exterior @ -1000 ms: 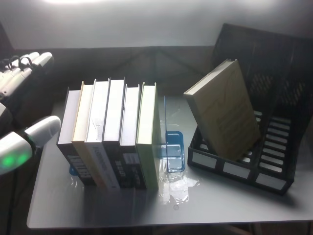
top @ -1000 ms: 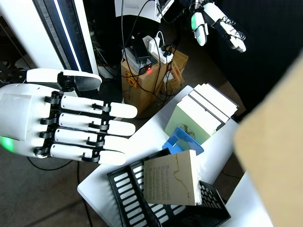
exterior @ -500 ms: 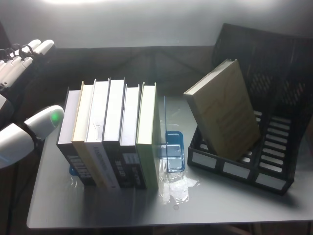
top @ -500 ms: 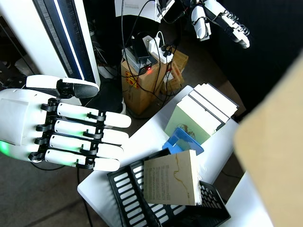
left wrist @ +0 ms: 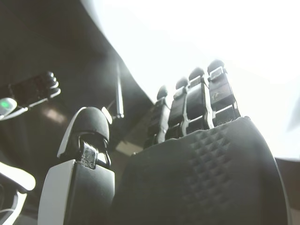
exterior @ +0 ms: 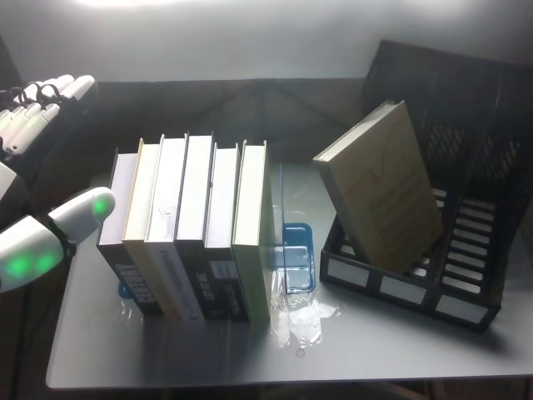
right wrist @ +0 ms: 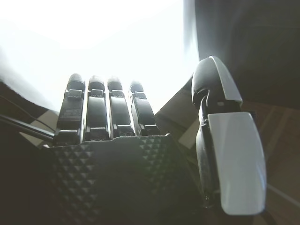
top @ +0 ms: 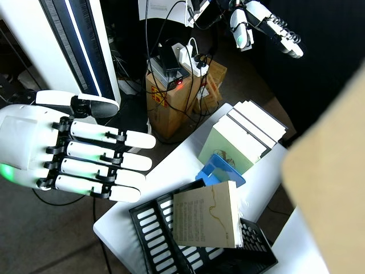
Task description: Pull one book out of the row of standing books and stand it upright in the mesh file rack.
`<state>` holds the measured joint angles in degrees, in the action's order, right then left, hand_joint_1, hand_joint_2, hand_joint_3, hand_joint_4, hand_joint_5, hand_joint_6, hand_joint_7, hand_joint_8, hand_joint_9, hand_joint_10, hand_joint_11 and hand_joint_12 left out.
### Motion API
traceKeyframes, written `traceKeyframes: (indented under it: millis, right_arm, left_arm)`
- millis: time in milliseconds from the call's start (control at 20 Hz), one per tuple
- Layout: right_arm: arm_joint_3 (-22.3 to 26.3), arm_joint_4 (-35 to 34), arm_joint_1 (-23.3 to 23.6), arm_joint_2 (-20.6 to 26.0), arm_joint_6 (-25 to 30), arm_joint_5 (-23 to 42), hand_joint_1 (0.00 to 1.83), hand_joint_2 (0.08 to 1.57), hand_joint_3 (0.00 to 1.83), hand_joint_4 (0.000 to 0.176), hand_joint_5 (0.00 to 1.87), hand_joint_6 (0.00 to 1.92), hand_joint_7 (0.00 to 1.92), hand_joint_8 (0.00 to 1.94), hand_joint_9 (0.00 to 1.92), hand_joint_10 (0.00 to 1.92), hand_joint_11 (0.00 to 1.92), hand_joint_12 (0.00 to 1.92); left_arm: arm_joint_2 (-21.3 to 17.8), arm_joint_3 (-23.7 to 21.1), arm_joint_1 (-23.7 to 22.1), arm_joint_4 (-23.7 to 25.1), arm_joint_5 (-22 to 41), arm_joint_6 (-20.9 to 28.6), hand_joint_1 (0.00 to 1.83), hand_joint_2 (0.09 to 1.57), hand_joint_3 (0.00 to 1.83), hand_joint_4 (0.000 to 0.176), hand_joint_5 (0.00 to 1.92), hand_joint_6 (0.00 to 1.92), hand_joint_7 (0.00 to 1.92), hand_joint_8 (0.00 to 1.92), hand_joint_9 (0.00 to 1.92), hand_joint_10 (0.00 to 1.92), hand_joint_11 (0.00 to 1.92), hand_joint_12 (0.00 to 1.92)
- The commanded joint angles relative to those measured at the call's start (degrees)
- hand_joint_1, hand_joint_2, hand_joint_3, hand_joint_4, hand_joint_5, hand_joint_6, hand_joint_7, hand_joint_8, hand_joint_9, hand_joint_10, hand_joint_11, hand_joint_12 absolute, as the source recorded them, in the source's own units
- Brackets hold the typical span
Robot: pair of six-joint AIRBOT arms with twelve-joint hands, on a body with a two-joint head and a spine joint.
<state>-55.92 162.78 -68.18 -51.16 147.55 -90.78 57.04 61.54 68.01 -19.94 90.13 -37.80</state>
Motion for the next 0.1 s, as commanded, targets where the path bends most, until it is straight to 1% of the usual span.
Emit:
traceKeyframes:
  millis: [0, 50]
  right_arm:
    - [-0.13, -0.58, -0.29, 0.33, 0.17, -7.17, 0.38, 1.19, 0.0, 0.018, 0.0, 0.0, 0.0, 0.0, 0.03, 0.02, 0.0, 0.0]
    - [-0.14, -0.83, -0.62, 0.33, 0.17, -7.18, 0.36, 1.18, 0.0, 0.013, 0.0, 0.0, 0.0, 0.0, 0.02, 0.02, 0.0, 0.0]
  left_arm:
    - [-0.05, 0.3, -0.51, 0.08, 6.2, -0.13, 0.16, 1.37, 0.0, 0.033, 0.0, 0.0, 0.0, 0.0, 0.0, 0.0, 0.01, 0.0]
    - [-0.04, 0.3, -0.56, 0.15, 5.91, -0.35, 0.11, 1.37, 0.0, 0.038, 0.0, 0.0, 0.0, 0.0, 0.0, 0.0, 0.0, 0.0]
